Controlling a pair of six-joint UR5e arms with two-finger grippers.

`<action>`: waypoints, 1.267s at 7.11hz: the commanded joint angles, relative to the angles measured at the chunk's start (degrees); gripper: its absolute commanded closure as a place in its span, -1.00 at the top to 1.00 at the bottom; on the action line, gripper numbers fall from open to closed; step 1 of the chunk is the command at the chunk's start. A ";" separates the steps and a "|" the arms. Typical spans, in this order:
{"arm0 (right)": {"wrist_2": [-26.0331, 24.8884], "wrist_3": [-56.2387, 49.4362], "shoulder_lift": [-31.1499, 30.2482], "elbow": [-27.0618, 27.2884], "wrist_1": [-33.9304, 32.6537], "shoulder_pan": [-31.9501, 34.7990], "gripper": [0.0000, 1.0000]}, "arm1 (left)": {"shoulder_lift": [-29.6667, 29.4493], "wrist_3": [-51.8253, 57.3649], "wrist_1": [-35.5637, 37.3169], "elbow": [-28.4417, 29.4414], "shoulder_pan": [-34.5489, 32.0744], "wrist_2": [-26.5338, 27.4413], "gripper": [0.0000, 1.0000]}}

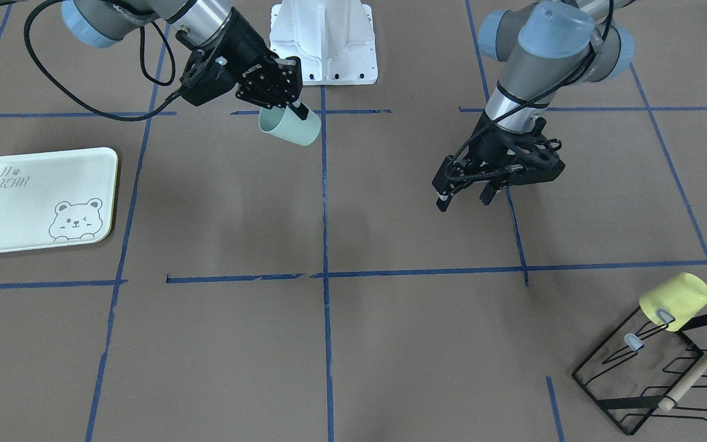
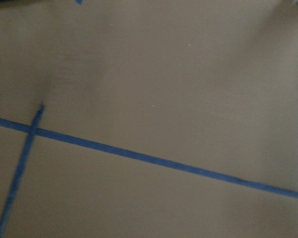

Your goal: Left arm grabs green cup and hands to right arm on tray

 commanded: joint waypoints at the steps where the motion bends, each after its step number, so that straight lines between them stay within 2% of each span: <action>1: 0.12 -17.83 0.77 1.08 -21.27 4.06 -1.00 | 3.16 21.19 18.73 -8.26 -3.45 -0.27 1.00; 2: 0.38 -24.88 -1.15 1.08 -22.13 6.86 -1.00 | 8.15 27.71 18.59 -10.55 -5.39 -0.62 1.00; 3: 0.81 -33.21 -6.30 2.65 -21.97 9.85 -1.00 | 11.42 37.09 18.50 -10.83 -10.54 -2.72 1.00; 5: 5.19 -47.55 -14.57 3.01 -21.70 18.71 -1.00 | 20.99 60.11 18.24 -10.14 -25.38 -12.61 1.00; 6: 6.34 -52.67 -18.18 3.10 -21.44 22.06 -1.00 | 24.86 65.34 17.45 -9.96 -30.50 -16.32 1.00; 7: 6.53 -53.42 -22.91 3.10 -16.13 23.14 -1.00 | 28.47 68.44 15.53 -9.78 -33.68 -16.62 1.00; 8: 6.53 -52.38 -30.44 0.93 -2.68 23.06 -0.99 | 31.46 70.21 12.47 -9.08 -35.97 -17.15 1.00; 9: 6.97 -48.37 -33.30 -2.92 8.25 23.06 -0.99 | 33.40 71.97 11.74 -8.21 -36.87 -19.41 1.00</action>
